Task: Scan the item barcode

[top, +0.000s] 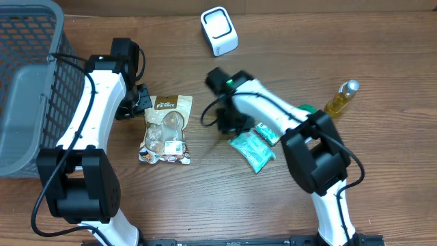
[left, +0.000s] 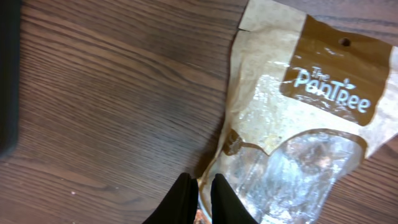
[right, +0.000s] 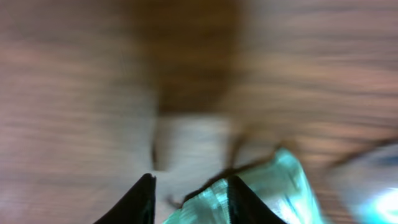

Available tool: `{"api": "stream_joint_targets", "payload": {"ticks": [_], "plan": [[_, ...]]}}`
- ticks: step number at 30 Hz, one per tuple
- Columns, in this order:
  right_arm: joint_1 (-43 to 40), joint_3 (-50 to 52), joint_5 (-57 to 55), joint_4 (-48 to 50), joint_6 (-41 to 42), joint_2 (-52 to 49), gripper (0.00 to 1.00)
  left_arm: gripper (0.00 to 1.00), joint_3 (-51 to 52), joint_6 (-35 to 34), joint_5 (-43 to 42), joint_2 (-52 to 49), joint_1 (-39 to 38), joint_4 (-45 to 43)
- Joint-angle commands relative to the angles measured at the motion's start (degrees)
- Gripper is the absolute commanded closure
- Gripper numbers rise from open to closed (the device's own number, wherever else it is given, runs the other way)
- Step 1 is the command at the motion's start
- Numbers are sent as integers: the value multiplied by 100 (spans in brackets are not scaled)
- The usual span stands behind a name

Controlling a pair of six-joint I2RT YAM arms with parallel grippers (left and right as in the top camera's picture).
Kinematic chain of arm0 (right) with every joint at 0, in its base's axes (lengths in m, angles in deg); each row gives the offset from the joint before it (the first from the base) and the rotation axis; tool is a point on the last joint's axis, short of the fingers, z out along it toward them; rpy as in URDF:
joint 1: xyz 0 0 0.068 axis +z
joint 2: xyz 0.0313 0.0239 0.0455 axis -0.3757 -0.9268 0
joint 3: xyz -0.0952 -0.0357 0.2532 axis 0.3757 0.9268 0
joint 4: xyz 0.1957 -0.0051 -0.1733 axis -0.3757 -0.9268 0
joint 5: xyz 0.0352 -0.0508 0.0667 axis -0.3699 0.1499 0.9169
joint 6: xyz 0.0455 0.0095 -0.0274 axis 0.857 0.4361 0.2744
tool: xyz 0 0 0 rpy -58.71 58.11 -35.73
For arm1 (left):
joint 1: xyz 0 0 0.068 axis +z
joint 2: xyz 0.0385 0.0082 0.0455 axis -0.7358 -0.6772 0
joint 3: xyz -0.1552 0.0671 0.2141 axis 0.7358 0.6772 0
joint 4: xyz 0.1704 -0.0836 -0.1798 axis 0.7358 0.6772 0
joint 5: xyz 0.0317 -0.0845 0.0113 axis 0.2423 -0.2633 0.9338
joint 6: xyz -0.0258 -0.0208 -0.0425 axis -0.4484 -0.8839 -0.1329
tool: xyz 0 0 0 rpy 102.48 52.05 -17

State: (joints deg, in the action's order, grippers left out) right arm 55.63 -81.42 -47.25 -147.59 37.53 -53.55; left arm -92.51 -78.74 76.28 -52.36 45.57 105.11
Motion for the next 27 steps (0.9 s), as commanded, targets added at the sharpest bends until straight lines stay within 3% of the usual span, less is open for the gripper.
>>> {"api": "stream_joint_targets", "payload": {"ticks": [1,6,10,17,21,27], "plan": [[-490,28,-160,0,232,-85,58,90,107,254,92,-103,46,-13],[-962,28,1187,302,-114,-85,56,94,120,262,-17,-105,44,-223],[-1145,28,2037,632,-203,-85,56,96,175,260,-9,-116,44,-896],[-1141,28,2138,761,-203,-87,43,96,651,111,-7,-319,44,-1589],[-1141,28,2138,824,-203,-87,41,96,826,109,-98,-579,44,-1687],[-1141,28,2138,927,-203,-87,37,96,857,850,-1617,-999,11,-1937]]}}
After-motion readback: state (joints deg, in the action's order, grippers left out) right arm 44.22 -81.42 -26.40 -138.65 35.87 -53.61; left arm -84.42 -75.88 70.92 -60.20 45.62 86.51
